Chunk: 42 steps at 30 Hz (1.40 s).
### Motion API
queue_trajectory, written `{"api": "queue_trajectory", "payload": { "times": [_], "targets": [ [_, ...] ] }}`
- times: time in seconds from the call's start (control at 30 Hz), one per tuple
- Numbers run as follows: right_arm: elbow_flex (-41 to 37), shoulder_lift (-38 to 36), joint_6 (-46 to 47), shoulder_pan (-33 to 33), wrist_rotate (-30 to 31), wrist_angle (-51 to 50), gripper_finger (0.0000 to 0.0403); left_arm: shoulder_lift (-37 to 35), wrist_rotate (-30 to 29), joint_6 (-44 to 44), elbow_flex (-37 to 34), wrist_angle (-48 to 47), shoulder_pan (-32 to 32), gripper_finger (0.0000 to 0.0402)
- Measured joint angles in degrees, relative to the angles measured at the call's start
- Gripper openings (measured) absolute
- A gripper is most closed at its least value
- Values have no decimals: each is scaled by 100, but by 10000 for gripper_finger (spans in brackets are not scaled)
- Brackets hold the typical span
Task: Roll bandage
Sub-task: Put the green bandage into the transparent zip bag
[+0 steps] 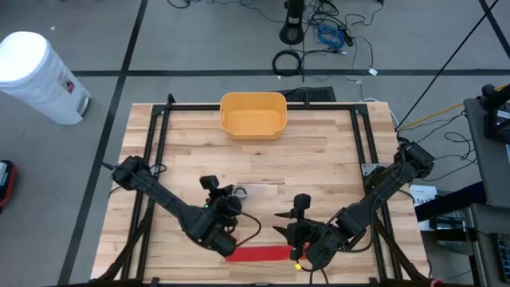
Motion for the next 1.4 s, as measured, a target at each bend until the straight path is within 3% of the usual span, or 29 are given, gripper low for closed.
{"api": "queue_trajectory", "payload": {
  "times": [0.27, 0.53, 0.77, 0.9, 1.4],
  "targets": [
    [0, 0, 56, -35, -142, -93, 167, -24, 660, 11, -22, 403, 0, 5],
    [2, 0, 647, 5, -1848, -356, 167, -26, 493, 245, -575, 931, 139, 5],
    [2, 0, 1801, 97, -1661, -1116, 167, -25, 1088, 523, -1095, 1429, 98, 8],
    [2, 0, 2274, 160, -1636, -1220, 167, -17, 1154, 918, -1235, 1898, -124, 41],
    [2, 0, 3330, 806, -1691, -1154, 167, -20, 1464, 891, -1237, 2204, -482, 166]
  ]
}}
